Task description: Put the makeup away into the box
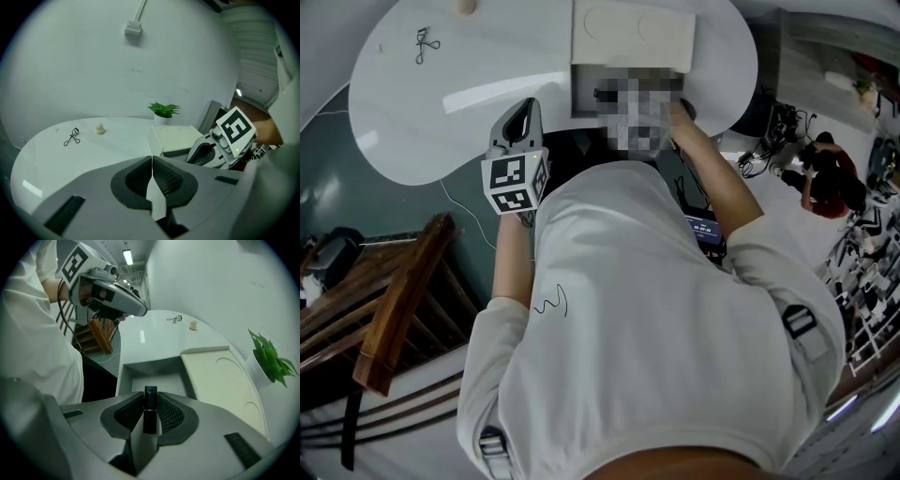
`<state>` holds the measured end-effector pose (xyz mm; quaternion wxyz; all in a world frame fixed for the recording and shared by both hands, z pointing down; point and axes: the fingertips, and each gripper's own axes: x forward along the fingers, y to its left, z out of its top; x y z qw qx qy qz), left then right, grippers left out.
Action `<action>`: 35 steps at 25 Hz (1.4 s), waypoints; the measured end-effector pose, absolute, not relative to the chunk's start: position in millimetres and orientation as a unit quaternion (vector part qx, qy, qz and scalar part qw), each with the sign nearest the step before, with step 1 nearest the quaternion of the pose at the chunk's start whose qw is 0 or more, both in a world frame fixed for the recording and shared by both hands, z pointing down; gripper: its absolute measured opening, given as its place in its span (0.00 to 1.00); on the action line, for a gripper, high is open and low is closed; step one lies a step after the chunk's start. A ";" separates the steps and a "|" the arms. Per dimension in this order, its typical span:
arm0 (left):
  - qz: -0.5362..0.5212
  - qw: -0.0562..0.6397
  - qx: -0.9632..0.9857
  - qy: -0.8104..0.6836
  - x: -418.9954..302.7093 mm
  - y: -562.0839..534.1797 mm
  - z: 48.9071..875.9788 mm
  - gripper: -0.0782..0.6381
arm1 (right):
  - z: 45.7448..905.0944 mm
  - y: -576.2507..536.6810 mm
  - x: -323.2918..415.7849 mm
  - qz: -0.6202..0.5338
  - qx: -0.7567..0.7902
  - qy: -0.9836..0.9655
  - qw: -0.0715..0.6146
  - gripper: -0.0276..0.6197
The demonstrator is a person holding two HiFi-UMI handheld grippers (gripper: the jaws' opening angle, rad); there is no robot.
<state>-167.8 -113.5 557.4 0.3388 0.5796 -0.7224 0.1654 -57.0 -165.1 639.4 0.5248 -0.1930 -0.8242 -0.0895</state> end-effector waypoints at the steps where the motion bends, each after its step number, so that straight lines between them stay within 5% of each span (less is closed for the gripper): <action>1: 0.166 0.339 0.580 -0.722 -166.8 -114.0 557.3 0.14 | 641.3 -165.4 -56.1 -0.092 -0.193 -0.822 0.527 0.18; 8: 0.166 0.345 0.574 -0.724 -158.6 -108.6 555.5 0.14 | 647.4 -165.7 -56.8 -0.093 -0.188 -0.822 0.529 0.18; 14: 0.159 0.349 0.561 -0.734 -149.6 -101.2 554.7 0.14 | 637.2 -165.7 -58.9 -0.083 -0.175 -0.842 0.504 0.27; 16: 0.154 0.349 0.564 -0.732 -144.4 -102.6 555.7 0.14 | 630.9 -166.7 -57.8 -0.078 -0.165 -0.851 0.492 0.24; 19: 0.148 0.346 0.584 -0.719 -134.1 -108.4 555.8 0.14 | 611.8 -175.7 -59.0 -0.080 -0.119 -0.875 0.462 0.04; 35: 0.122 0.273 0.735 -0.608 -83.4 -59.7 521.9 0.14 | 509.9 -129.0 2.8 0.106 0.320 -0.910 0.242 0.04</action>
